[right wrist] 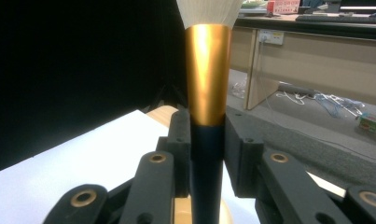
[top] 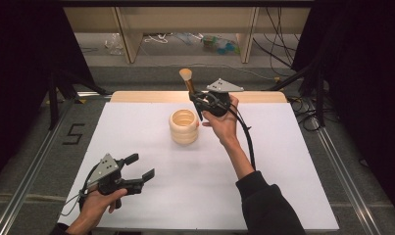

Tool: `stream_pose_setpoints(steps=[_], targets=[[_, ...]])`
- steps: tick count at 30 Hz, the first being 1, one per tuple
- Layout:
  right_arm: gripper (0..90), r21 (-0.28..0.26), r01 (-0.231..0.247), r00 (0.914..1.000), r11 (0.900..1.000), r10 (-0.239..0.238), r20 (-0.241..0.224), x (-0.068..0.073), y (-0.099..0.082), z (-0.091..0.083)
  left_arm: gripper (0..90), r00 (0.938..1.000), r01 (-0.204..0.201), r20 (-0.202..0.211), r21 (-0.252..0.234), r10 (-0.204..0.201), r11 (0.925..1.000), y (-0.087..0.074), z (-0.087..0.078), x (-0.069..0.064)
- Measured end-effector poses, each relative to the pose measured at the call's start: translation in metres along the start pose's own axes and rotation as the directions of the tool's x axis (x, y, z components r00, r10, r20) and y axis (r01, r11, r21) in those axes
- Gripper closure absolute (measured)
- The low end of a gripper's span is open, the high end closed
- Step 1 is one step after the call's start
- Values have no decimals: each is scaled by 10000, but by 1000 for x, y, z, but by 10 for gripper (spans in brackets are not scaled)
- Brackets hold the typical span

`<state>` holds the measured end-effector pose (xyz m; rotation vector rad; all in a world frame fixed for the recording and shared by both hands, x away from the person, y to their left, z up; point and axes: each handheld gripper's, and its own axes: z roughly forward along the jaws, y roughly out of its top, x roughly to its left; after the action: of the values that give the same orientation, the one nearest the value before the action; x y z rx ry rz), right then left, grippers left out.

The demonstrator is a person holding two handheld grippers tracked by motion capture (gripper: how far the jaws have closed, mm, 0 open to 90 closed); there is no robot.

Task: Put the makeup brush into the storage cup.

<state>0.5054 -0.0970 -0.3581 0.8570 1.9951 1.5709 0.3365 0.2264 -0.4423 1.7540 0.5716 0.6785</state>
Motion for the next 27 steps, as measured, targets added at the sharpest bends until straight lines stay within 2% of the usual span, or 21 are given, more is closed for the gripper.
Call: stream_pose_setpoints(steps=[1,2,3,4,5,6,7,9,10,13,15,19,20,21,22,24,27], targets=[[740,0,0,10000,10000,0,0,0,0,0,160,9985,466,268,28,-467,9989,-1,1,-4],[740,57,-28,10000,10000,29,-11,1,1,1,160,9564,2912,232,21,-2912,9567,-3,0,-22],[740,-83,87,9999,9999,-86,57,1,3,5,160,9536,3008,159,-21,-3007,9537,-3,1,-22],[740,-83,87,9999,9999,-86,57,1,3,5,160,9572,2892,167,-67,-2890,9573,-3,1,-21],[740,-46,107,9999,9999,-107,-6,2,4,6,160,9684,2491,178,-91,-2489,9684,-3,1,-18],[740,-22,30,10000,10000,-30,-1,3,5,7,160,9732,2295,135,-119,-2294,9732,-3,1,-17],[740,-81,23,10000,10000,-23,-10,4,6,8,160,9675,2526,133,-81,-2525,9675,-3,1,-18],[740,-264,28,10000,9996,-27,15,5,6,11,161,9674,2533,115,-89,-2532,9674,-3,1,-18],[740,-247,5,10000,9997,-4,38,6,4,13,160,9625,2710,109,-55,-2709,9626,-3,0,-20],[740,-235,-79,10000,9997,79,9,7,2,16,160,9547,2973,116,-14,-2972,9548,-3,0,-21],[740,-171,-279,9996,9995,278,-60,10,1,19,160,9528,3034,145,3,-3033,9529,-3,0,-22],[740,-316,-129,9999,9994,128,-50,10,1,23,160,9538,3000,166,-7,-3000,9539,-3,0,-22],[740,-328,-238,9997,9992,238,-7,11,0,26,160,9503,3106,218,43,-3107,9505,-3,0,-23],[740,-328,-238,9997,9992,238,-7,11,0,26,160,9987,-470,-217,-24,469,9989,1,-1,3],[739,-259,-109,9999,9996,109,10,11,0,28,160,9990,-436,-76,33,436,9990,1,-1,3],[739,-213,-222,9997,9995,220,-65,13,-1,33,160,9981,-517,-332,49,518,9987,1,-1,4],[739,-124,-236,9996,9996,234,-147,15,0,37,160,9989,-449,-134,-9,449,9990,1,-1,3]])
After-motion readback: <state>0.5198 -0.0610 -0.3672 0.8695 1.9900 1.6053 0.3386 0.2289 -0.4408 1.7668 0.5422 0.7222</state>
